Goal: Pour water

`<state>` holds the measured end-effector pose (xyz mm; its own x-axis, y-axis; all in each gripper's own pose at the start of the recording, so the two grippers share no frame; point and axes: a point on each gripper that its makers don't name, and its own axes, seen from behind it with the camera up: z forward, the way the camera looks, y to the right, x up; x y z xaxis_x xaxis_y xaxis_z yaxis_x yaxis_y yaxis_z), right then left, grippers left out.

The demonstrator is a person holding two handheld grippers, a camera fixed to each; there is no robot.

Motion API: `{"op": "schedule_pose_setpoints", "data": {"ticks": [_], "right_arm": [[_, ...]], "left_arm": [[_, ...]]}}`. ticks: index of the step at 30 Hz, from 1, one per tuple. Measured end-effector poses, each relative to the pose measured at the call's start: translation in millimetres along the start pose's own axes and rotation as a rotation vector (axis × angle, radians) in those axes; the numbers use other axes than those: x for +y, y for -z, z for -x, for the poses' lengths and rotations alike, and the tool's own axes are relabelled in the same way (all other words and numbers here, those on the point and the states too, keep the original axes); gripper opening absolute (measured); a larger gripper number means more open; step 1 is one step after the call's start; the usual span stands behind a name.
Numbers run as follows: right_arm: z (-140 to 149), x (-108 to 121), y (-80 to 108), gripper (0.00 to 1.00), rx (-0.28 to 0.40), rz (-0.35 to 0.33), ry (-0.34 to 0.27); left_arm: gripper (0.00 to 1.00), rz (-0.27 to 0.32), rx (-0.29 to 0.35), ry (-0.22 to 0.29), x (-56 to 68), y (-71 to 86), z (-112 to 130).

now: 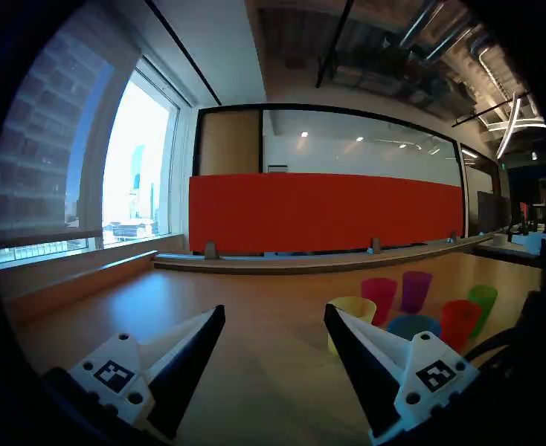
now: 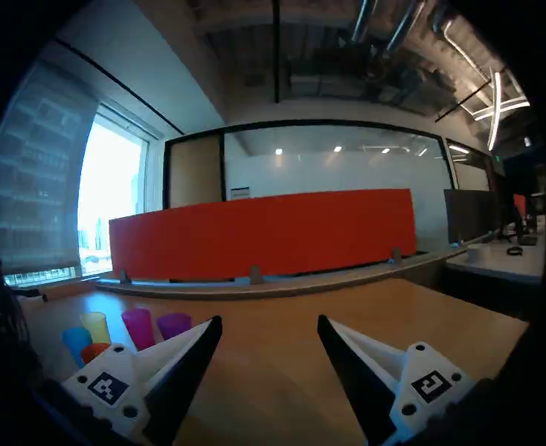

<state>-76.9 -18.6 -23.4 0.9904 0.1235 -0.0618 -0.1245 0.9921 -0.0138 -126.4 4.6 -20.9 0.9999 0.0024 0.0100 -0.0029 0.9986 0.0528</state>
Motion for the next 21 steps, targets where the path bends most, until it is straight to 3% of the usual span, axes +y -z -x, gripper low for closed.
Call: {"op": "schedule_pose_setpoints", "data": {"ticks": [6,21], "right_arm": [[7,-1,-1.4,0.99,0.001,0.009,0.04],[21,6,-3.9,0.99,-0.026,0.025,0.065]], "left_arm": [[0.99,0.0,0.0,0.0,0.0,0.6,0],[0.99,0.0,0.0,0.0,-0.1,0.6,-1]]}}
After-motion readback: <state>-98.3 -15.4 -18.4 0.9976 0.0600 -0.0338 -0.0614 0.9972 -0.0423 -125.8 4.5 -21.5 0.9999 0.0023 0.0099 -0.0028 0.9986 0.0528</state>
